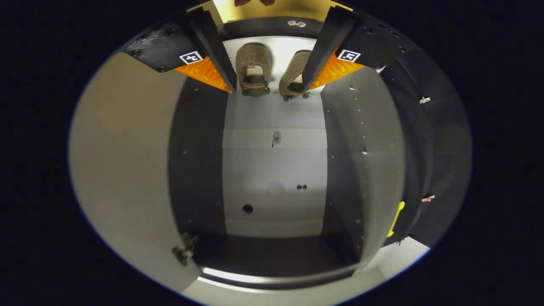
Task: Open the shoe cabinet door, grab the shoes and put them into the shoe cabinet, then close the shoe cabinet door.
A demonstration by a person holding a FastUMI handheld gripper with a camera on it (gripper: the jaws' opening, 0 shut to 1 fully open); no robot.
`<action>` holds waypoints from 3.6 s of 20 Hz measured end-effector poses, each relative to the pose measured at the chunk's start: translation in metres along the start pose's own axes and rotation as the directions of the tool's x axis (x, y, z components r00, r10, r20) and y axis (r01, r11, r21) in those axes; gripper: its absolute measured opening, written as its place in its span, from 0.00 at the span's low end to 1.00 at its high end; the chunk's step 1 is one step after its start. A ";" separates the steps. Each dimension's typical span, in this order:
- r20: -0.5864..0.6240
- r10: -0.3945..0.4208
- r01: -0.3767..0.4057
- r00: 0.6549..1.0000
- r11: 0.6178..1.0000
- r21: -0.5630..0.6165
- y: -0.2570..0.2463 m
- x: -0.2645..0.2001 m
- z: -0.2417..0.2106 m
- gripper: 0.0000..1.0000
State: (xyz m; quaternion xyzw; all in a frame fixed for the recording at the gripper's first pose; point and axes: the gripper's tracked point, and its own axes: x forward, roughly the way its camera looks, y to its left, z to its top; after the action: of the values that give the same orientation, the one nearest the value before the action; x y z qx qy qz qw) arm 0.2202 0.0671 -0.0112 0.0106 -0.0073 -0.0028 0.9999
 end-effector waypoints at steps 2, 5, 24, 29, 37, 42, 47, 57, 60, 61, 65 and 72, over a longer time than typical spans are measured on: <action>0.050 -0.002 0.003 0.999 1.000 -0.023 -0.001 -0.041 0.008 0.98; 0.086 0.012 -0.007 0.996 0.999 -0.054 -0.006 -0.099 0.014 0.98; -0.019 -0.022 0.024 1.000 0.996 0.085 -0.176 -0.316 0.007 0.98; -0.053 -0.165 0.168 0.985 0.984 0.058 -0.263 -0.321 -0.008 0.98; -0.077 -0.191 0.194 0.979 0.980 0.041 -0.300 -0.266 -0.011 0.97; -0.064 -0.160 0.164 0.985 0.985 0.054 -0.287 -0.255 -0.011 0.96; -0.076 -0.170 0.175 0.982 0.982 0.067 -0.269 -0.260 -0.014 0.97; -0.093 -0.008 0.018 0.996 0.993 0.113 -0.148 -0.254 -0.020 0.97; -0.100 0.058 -0.045 0.993 0.991 0.125 -0.106 -0.240 -0.021 0.97; -0.105 0.079 -0.065 0.991 0.989 0.131 -0.091 -0.236 -0.022 0.97; -0.122 0.188 -0.163 0.975 0.968 0.193 -0.033 -0.212 -0.025 0.98; -0.093 0.230 -0.211 0.969 0.962 0.175 0.004 -0.188 -0.017 0.98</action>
State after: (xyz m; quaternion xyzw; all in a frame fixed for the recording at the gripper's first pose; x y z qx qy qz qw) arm 0.0323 0.0724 -0.0304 0.0918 0.0478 0.1100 0.9885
